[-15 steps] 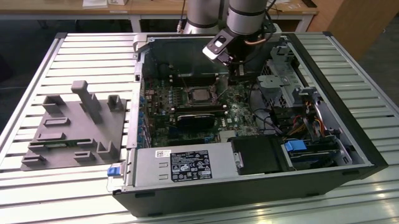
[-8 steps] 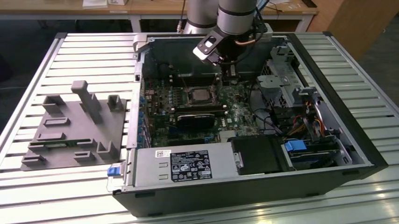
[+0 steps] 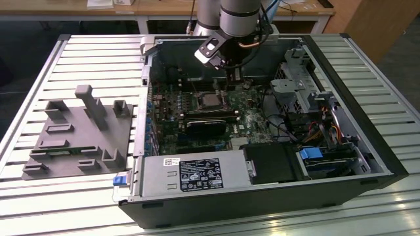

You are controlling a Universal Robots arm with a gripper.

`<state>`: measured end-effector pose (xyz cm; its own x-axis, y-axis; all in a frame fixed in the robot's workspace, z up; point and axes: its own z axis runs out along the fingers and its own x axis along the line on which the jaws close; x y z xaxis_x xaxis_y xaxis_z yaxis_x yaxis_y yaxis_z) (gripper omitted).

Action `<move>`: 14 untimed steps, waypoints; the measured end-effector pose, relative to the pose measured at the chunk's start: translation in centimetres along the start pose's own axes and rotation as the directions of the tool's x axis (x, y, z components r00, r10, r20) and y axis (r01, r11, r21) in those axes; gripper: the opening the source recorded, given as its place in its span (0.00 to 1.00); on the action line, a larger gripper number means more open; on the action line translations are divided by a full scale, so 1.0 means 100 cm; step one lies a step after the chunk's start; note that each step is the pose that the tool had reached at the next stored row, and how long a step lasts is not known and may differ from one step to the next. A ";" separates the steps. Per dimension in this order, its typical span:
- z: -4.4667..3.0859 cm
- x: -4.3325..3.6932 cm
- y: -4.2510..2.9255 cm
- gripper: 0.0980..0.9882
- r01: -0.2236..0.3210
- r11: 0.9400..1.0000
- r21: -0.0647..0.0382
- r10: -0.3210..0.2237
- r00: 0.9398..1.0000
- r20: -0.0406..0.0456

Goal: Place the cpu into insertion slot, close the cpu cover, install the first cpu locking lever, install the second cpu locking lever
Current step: 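Close the cpu cover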

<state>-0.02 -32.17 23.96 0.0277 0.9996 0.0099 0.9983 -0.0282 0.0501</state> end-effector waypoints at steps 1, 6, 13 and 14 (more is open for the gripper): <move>0.0000 0.0000 -0.0002 0.01 0.000 1.000 0.000 0.000 1.000 0.000; 0.0000 0.0000 -0.0009 0.01 0.000 1.000 0.000 0.000 1.000 0.000; 0.0016 -0.0002 -0.0088 0.01 0.000 1.000 0.000 0.000 1.000 0.000; 0.0019 -0.0003 -0.0098 0.01 0.000 1.000 0.000 0.000 1.000 0.000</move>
<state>-0.99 -32.17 23.72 0.0278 0.9996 0.0100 0.9983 -0.0282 0.0502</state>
